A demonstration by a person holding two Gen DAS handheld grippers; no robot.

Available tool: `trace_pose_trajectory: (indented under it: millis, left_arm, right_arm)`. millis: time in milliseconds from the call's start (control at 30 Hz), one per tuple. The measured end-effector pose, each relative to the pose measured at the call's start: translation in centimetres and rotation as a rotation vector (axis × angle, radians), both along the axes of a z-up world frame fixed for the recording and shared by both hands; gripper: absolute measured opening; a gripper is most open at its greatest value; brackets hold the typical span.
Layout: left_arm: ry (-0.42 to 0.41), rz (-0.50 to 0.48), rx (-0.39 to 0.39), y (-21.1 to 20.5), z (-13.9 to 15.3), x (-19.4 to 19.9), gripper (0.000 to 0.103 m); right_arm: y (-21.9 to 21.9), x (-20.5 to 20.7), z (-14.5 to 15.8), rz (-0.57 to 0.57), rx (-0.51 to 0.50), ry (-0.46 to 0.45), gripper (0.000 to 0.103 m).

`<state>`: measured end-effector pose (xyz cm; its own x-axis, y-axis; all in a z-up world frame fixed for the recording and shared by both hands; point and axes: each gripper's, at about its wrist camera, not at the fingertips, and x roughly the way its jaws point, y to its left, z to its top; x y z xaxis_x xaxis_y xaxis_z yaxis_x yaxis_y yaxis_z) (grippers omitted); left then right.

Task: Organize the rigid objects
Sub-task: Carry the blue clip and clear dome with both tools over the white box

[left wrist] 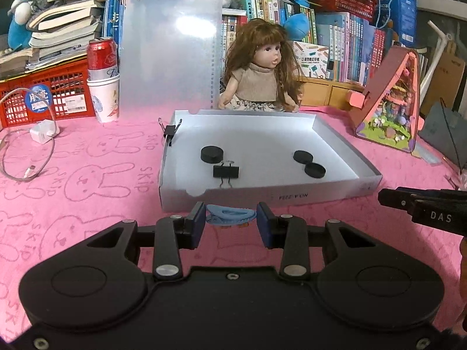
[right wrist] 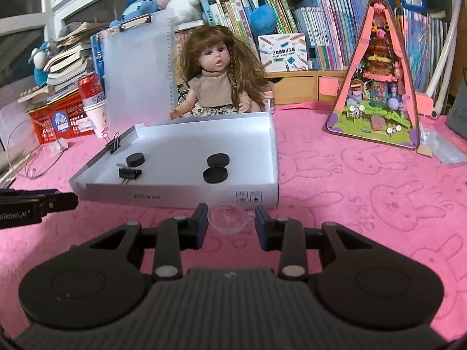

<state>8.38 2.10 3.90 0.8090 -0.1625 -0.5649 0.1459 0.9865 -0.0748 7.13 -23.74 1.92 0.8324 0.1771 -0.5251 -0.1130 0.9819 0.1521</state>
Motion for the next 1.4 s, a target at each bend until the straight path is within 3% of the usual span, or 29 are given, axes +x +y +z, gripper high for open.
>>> trace_pose_trajectory:
  millis: [333, 600, 767, 1033, 1400]
  left_arm:
    - [0.019, 0.016, -0.054, 0.7, 2.1, 4.9, 0.036]
    - [0.066, 0.055, -0.083, 1.4, 2.8, 10.8, 0.036]
    - [0.12, 0.085, -0.119, 1.6, 2.5, 14.9, 0.036]
    - [0.162, 0.134, -0.102, 0.5, 1.2, 19.8, 0.036]
    - [0.193, 0.16, -0.075, -0.5, -0.9, 22.6, 0.036]
  right_arm:
    - [-1.0, 4.7, 1.8, -0.012, 0.084, 0.039, 0.039]
    - [-1.1, 10.0, 2.5, -0.004, 0.142, 0.123, 0.039]
    - [-0.3, 13.3, 2.7, 0.009, 0.156, 0.152, 0.039]
    - [2.2, 18.0, 1.5, 0.033, 0.128, 0.187, 0.039]
    - [3.2, 20.8, -1.0, 0.007, 0.114, 0.213, 0.039]
